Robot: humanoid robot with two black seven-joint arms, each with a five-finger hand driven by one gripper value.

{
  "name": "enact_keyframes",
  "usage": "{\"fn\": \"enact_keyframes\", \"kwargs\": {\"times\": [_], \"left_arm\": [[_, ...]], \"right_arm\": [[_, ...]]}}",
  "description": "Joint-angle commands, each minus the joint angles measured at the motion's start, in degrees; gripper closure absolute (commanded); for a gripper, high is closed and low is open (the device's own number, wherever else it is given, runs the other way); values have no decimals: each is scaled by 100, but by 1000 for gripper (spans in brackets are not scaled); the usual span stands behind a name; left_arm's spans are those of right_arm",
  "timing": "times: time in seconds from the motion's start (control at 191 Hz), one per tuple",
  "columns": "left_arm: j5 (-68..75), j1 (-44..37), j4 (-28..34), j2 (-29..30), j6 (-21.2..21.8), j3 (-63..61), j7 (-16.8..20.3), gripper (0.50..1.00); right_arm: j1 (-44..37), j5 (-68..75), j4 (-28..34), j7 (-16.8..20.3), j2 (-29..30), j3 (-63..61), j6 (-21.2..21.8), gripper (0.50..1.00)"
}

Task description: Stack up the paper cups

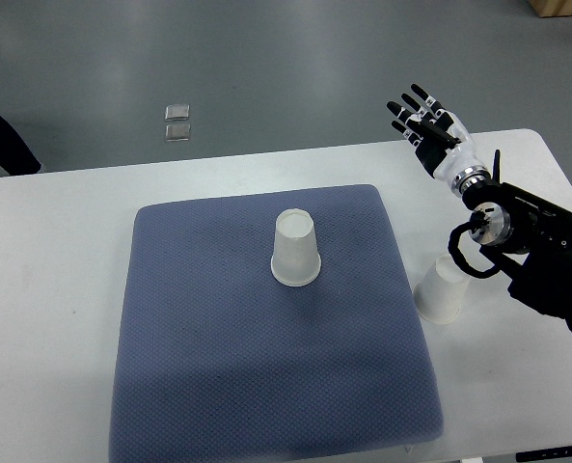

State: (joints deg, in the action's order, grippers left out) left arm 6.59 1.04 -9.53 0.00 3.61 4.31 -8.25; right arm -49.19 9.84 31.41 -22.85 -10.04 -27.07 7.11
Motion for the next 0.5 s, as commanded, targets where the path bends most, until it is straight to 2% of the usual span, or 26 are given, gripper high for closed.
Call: {"fn": "enact_keyframes", "kwargs": {"times": [0.0, 0.497], "left_arm": [[0, 1, -5, 0, -1, 8, -2, 500], [9, 10, 3, 0, 8, -27, -2, 500]], "right_arm": [[6, 0, -3, -1, 2, 0, 0, 587], [14, 0, -3, -1, 20, 0, 18, 587]]}}
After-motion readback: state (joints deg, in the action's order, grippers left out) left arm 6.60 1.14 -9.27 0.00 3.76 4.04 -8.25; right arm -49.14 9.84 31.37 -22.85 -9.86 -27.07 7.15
